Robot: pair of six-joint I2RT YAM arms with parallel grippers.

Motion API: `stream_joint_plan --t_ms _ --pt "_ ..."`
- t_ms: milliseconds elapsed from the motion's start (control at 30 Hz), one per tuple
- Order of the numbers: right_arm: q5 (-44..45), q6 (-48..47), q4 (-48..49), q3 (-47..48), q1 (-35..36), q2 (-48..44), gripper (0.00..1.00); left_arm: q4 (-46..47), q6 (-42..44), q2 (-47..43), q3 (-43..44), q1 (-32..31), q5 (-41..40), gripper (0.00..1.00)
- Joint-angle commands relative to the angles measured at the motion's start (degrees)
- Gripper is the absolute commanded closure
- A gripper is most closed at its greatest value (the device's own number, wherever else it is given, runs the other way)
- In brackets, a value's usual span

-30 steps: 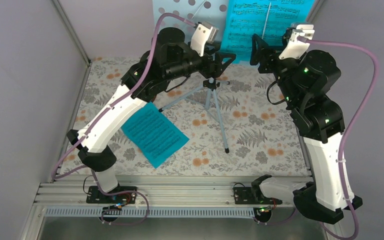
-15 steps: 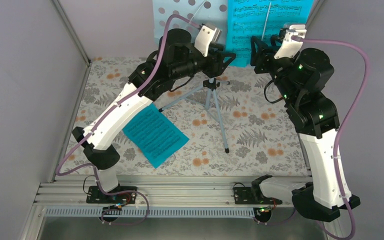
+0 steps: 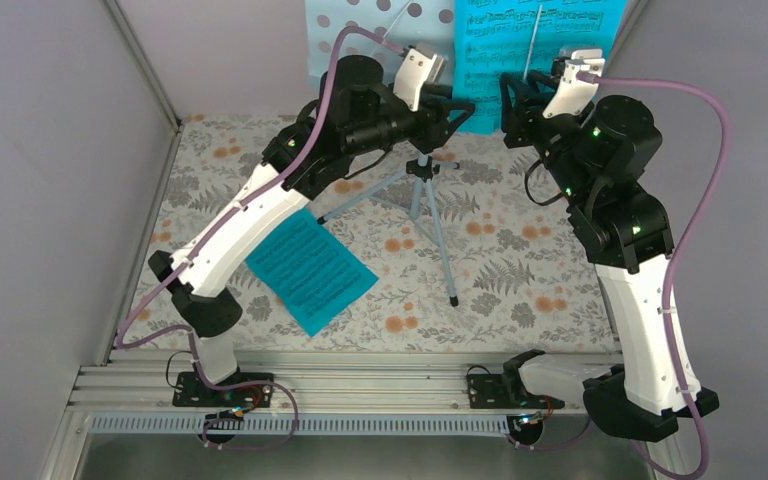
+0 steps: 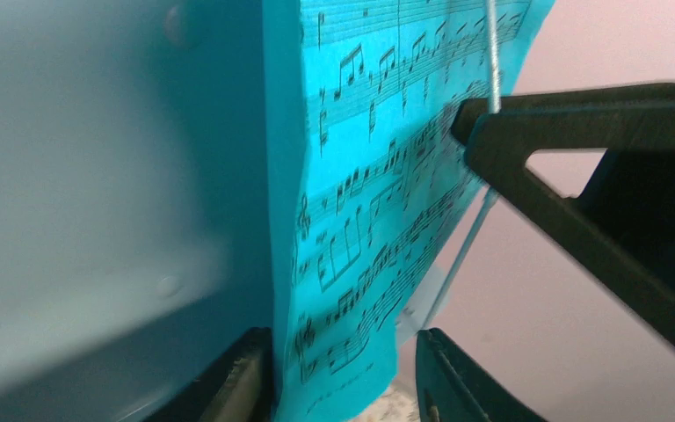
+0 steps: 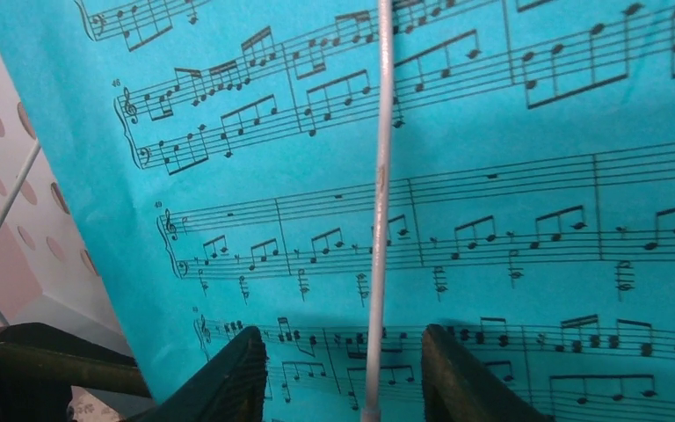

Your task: Pack up the instrument practice props

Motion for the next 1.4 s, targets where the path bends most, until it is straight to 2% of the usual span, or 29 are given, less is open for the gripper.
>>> stream_joint_plan --t_ms 0,200,300,533,767,867,1133,1233,1300,1333,1367 --pt "-1.89 0.37 2.15 -0.69 -0.65 0.05 0.62 3.6 -0.22 3.03 4.27 0.12 6.67 0.62" --pt "-1.72 -0.8 4.3 -3.48 -0.65 -1.32 0.91 5.88 -0.97 1.85 2.06 0.68 4.67 0.94" --pt "-1.44 -1.61 7.36 -6.63 -0.66 -3.29 0.97 7.93 -2.55 0.16 -1.2 1.52 4.0 0.98" --pt "-6.93 -6.57 22.41 -20.36 -0.65 -10.86 0.97 11.97 -7.19 -2.4 -6.95 4.25 7.43 0.97" --pt "-6.84 -7.95 23.28 -20.95 -0.65 -9.74 0.97 12.34 -7.95 -3.32 -7.99 4.82 9.43 0.98" --pt "-6.23 -7.58 23.26 -21.12 -0.65 -9.31 0.97 13.49 -7.63 -6.16 -11.57 4.87 8.3 0.98" --pt "-5.03 -6.92 22.23 -21.11 -0.65 -8.77 0.97 21.68 -11.64 -25.15 -38.36 6.89 3.08 0.98" --pt "-4.92 -6.83 21.72 -21.04 -0.7 -8.82 0.96 21.29 -13.76 -33.5 -47.8 7.19 2.28 0.98" --pt "-5.06 -6.74 21.47 -21.16 -0.74 -8.89 0.91 19.62 -15.44 -38.45 -54.21 7.23 0.47 0.98" --pt "-5.1 -6.53 21.51 -21.27 -0.72 -8.97 0.84 18.93 -16.55 -41.35 -58.41 7.23 -1.04 0.98" --pt "-5.27 -6.38 21.63 -21.54 -0.74 -9.05 0.71 18.61 -17.82 -44.24 -62.68 7.24 -2.3 0.98"
